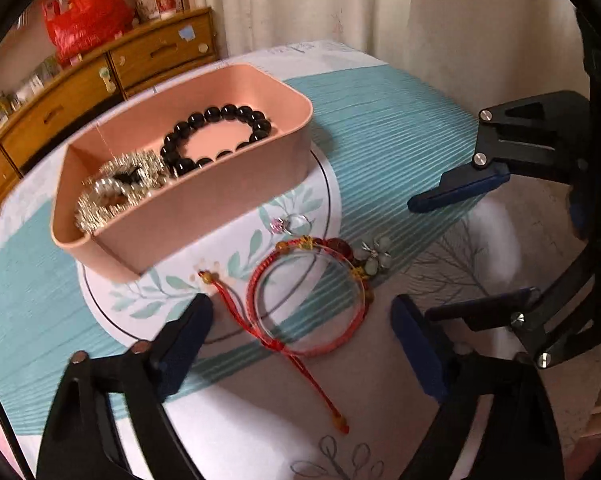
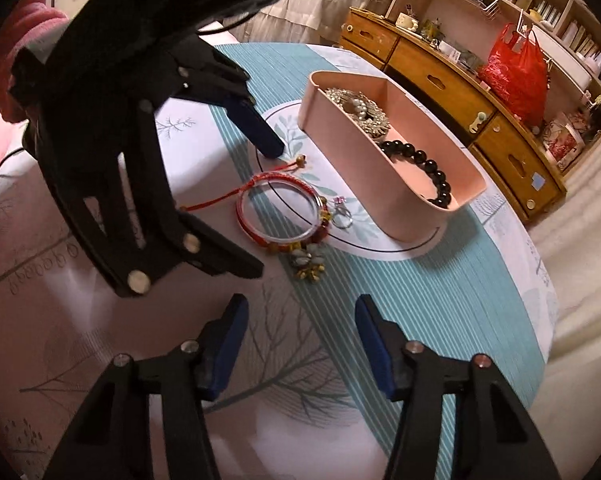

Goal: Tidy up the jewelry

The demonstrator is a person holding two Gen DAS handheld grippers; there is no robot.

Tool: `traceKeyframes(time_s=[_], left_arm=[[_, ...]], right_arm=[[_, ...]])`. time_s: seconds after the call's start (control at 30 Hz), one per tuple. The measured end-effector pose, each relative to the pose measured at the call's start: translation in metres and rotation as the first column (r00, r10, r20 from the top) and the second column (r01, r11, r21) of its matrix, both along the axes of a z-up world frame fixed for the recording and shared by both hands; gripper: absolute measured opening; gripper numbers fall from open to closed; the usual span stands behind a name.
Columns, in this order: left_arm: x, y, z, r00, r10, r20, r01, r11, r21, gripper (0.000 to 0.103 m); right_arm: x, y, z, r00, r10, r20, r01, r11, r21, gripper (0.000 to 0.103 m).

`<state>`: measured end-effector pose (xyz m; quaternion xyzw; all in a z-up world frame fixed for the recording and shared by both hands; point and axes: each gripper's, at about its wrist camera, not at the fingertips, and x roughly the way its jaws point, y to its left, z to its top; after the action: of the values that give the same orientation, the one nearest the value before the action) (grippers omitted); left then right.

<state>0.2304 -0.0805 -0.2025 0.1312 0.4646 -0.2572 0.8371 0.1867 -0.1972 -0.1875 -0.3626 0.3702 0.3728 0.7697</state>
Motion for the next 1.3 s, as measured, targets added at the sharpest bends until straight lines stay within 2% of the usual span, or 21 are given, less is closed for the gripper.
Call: traceKeyframes(time_s=[0.07, 0.13, 0.4, 0.6, 0.67, 0.83, 1.07, 1.13, 1.3], left_arm=[[0.0, -0.003, 0.0, 1.0, -0.009, 0.014, 0.009, 1.0, -0.01, 0.071], [0.0, -0.003, 0.002, 1.0, -0.014, 0.026, 0.014, 1.0, -0.017, 0.062], [0.0, 0.002, 0.005, 1.0, 0.004, 0.016, -0.004, 1.0, -0.027, 0.062], [-0.002, 0.011, 0.017, 0.998, 0.033, 0.052, -0.032, 0.999, -0.033, 0.062], [-0.003, 0.014, 0.023, 0.997, 0.04, 0.063, -0.038, 0.999, -0.038, 0.062], [-0.002, 0.022, 0.039, 0.994, 0.072, 0.078, -0.068, 0.997, -0.044, 0.062], [0.01, 0.031, 0.068, 0.985, 0.149, 0.084, -0.142, 0.986, -0.085, 0.062], [0.014, 0.035, 0.075, 0.976, 0.192, 0.098, -0.183, 0.978, -0.096, 0.062], [0.031, 0.042, 0.089, 0.944, 0.3, 0.135, -0.282, 0.95, -0.132, 0.062]], right_arm=[[0.001, 0.001, -0.001, 1.0, -0.003, -0.008, 0.003, 1.0, 0.017, 0.052], [0.005, 0.003, -0.002, 1.0, -0.008, -0.014, 0.008, 0.999, 0.035, 0.052], [0.014, 0.009, -0.004, 0.999, -0.02, -0.028, 0.022, 0.997, 0.08, 0.044], [0.022, 0.009, -0.005, 0.997, -0.052, -0.056, 0.058, 0.992, 0.11, 0.019], [0.025, 0.008, -0.004, 0.996, -0.055, -0.077, 0.064, 0.99, 0.127, 0.017], [0.031, 0.01, 0.004, 0.992, -0.074, -0.1, 0.09, 0.982, 0.165, 0.017], [0.045, 0.017, 0.03, 0.987, -0.121, -0.108, 0.144, 0.958, 0.247, 0.017], [0.05, 0.019, 0.038, 0.983, -0.144, -0.116, 0.17, 0.949, 0.264, 0.017], [0.07, 0.018, 0.058, 0.957, -0.257, -0.134, 0.288, 0.896, 0.338, 0.017]])
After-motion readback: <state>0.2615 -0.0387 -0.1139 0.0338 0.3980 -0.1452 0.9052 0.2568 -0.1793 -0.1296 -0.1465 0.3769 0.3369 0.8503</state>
